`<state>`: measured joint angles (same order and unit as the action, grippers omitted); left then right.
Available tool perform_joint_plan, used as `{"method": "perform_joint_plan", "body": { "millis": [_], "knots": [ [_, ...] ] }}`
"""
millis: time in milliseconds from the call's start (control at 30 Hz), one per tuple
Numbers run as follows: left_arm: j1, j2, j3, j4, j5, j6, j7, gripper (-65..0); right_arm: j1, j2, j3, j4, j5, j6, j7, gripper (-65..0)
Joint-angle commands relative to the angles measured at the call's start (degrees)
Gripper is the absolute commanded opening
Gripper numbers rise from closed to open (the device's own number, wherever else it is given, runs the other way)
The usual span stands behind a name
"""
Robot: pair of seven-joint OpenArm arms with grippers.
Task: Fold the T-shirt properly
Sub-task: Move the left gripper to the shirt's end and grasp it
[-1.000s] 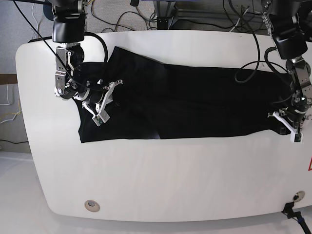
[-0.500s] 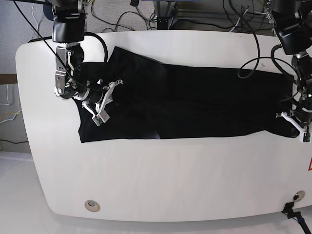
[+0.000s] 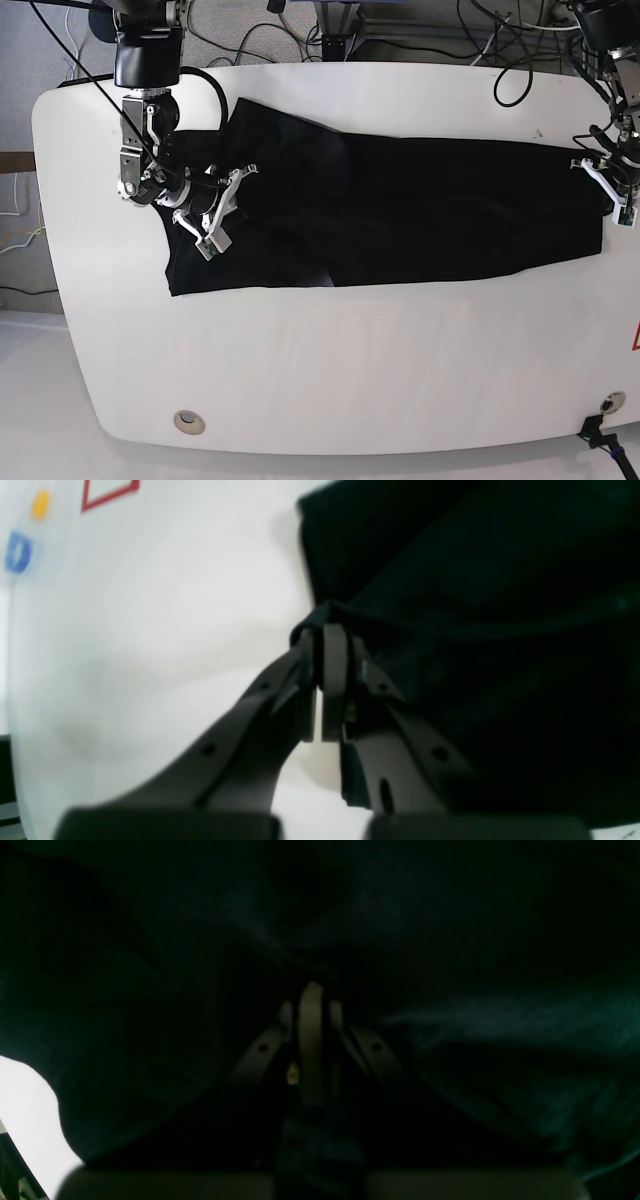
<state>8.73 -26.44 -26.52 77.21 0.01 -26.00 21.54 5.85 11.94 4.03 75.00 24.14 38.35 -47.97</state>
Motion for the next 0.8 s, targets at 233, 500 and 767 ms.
{"method": "perform_joint_plan", "body": {
  "millis": [233,500,767],
  "knots": [
    [0.81,-4.20,-0.69,0.90,-0.67,0.20,-1.10,-33.6,-0.44,-0.12,-0.38,-0.50,-4.76,-1.03,-5.00,-65.0],
    [-2.71,-4.29,-3.85,5.65,-8.41,0.11,-0.75,0.0,0.26,-0.12,-0.38,-0.50,-4.76,-1.03,-5.00,-65.0],
    [-7.90,-4.38,-8.69,3.19,-28.80,0.02,19.65,0.0,0.26,-0.21,-0.38,-0.50,-4.76,-1.03,-5.00,-65.0]
  ]
}}
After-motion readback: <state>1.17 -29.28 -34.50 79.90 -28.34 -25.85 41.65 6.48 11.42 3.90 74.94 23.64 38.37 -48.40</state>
